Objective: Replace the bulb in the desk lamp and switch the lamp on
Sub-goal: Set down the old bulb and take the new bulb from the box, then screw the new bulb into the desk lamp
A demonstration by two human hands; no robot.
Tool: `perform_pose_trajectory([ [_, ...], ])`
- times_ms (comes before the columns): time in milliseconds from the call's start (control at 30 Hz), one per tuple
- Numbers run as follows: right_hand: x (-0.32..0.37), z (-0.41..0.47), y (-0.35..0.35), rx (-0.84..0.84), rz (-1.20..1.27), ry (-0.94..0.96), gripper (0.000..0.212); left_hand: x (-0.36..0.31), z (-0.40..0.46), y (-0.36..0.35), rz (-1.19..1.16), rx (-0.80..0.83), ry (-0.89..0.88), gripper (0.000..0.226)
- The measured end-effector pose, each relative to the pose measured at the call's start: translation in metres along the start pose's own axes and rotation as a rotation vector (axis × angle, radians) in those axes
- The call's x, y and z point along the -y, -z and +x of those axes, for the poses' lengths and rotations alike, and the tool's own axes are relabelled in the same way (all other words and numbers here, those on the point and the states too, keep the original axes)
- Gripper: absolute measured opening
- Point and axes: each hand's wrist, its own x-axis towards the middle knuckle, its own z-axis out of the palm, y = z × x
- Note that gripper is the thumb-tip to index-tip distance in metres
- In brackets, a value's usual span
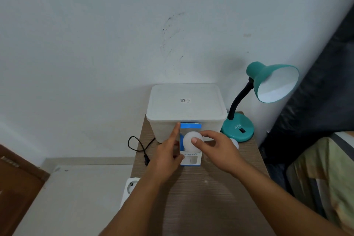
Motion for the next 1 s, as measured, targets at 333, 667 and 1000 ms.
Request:
perform_pose_trajectory([
  [333, -0.017, -0.027, 0.02, -0.084, 0.461, -0.037, 0.053, 0.002, -0.014, -0.01, 0.015, -0.078, 0.012, 0.092],
  [667, -0.025, -0.042, 0.036, -0.166, 0.611, -0.072, 0.04, -0.003, -0.039, -0.018, 0.086, -0.115, 0.025, 0.091],
  [1000, -0.036, -0.047, 0.038, -0.172, 0.687, -0.082, 0.052, 0.001, -0.054, -0.025, 0.153, -0.079, 0.101, 0.084],
])
